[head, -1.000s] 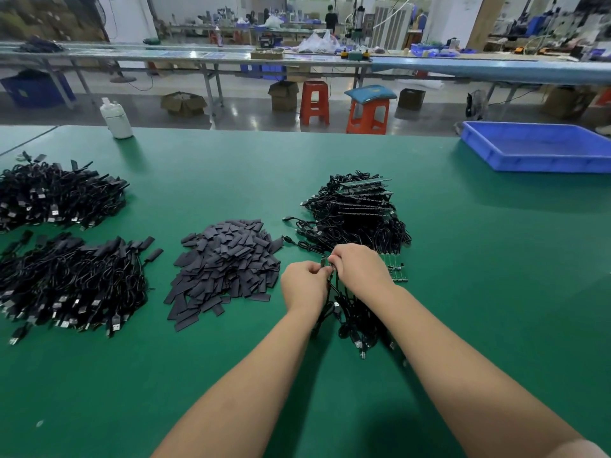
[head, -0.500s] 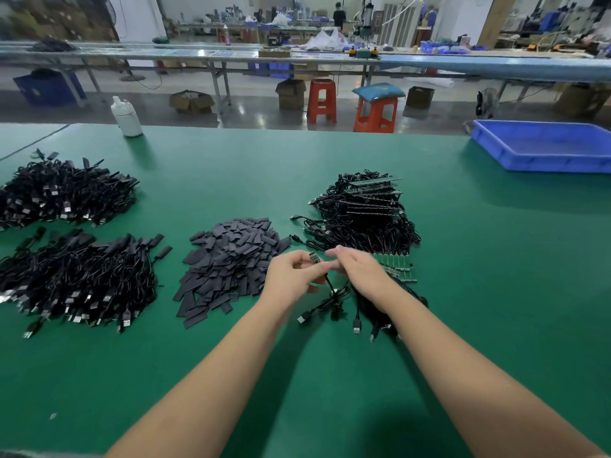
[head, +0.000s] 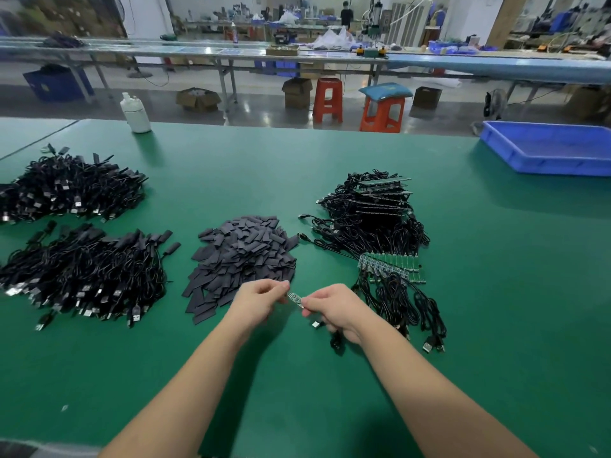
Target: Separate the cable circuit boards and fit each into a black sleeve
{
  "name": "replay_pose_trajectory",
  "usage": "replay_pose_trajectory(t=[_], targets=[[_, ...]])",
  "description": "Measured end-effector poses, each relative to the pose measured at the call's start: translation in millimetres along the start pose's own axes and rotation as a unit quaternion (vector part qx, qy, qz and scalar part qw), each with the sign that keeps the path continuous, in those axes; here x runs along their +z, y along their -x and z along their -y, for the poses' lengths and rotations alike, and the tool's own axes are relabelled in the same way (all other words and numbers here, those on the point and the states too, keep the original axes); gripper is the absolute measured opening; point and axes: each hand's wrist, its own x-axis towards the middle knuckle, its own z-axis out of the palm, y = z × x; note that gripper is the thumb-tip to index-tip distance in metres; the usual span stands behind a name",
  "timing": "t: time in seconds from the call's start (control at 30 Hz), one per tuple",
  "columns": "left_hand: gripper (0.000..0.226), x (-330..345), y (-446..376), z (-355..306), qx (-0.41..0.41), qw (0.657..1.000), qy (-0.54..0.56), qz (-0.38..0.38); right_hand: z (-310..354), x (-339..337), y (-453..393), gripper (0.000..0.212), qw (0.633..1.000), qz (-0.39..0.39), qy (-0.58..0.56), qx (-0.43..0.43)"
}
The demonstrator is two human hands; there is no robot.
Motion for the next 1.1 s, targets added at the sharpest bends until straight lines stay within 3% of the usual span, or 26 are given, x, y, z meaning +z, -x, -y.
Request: replay_pose_trajectory(t=[0.03, 0.1, 0.13, 0.2, 0.4, 0.53, 0.7, 0.8, 0.87, 0.93, 1.0, 1.1], targets=[[0.018, -7.6, -3.4, 5.5, 0.033, 0.992, -0.104, -0.060, 2.2, 1.4, 1.2, 0.014, 0.999, 0.015, -0.011, 0.025], [0.014, -25.7, -6.0, 17.5, 0.083, 0.922, -0.338, -0.168, 6.4, -0.5, 2.4, 0.015, 0.996, 0.050, -0.022, 0.064], [0.014, -34.5, -7.0, 24.1, 0.091, 0.887, -0.412, -0.185, 8.3, -2.9, 2.8, 0.016, 0.995, 0.060, -0.021, 0.074], [0.017, -47.7, -10.3, 37.6, 0.077, 0.851, -0.491, -0.171, 9.0, -6.5, 2.8, 0.017, 0.995, 0.062, 0.002, 0.079], [0.021, -56.4, -17.1, 52.0, 0.052, 0.845, -0.505, -0.169, -6.2, -7.7, -0.6, 0.015, 0.988, 0.011, 0.151, 0.020], [0.020, -58.9, -20.0, 50.6, 0.073, 0.817, -0.546, -0.172, -5.1, -16.5, -5.4, 0.015, 0.987, -0.010, 0.162, -0.016], [0.004, -54.7, -17.7, 46.3, 0.225, 0.776, -0.545, -0.224, -12.0, -26.9, -8.1, 0.016, 0.974, -0.045, 0.211, -0.073], [0.004, -40.0, -10.8, 34.9, 0.257, 0.815, -0.473, -0.214, -18.9, -25.8, -10.3, 0.021, 0.971, -0.096, 0.184, -0.121], [0.007, -26.7, -6.5, 26.3, 0.216, 0.887, -0.366, -0.181, -21.0, -20.7, -12.9, 0.022, 0.969, -0.115, 0.169, -0.138], [0.014, -14.1, -5.8, 18.4, 0.137, 0.954, -0.245, -0.104, -20.6, -14.6, -15.0, 0.022, 0.969, -0.107, 0.181, -0.131], [0.017, -4.6, -6.4, 14.4, 0.116, 0.975, -0.185, -0.042, -20.0, -10.2, -17.0, 0.022, 0.965, -0.078, 0.219, -0.119], [0.018, 4.8, -4.2, 12.3, 0.117, 0.977, -0.176, 0.018, -18.7, -12.3, -16.6, 0.022, 0.955, -0.036, 0.275, -0.107]])
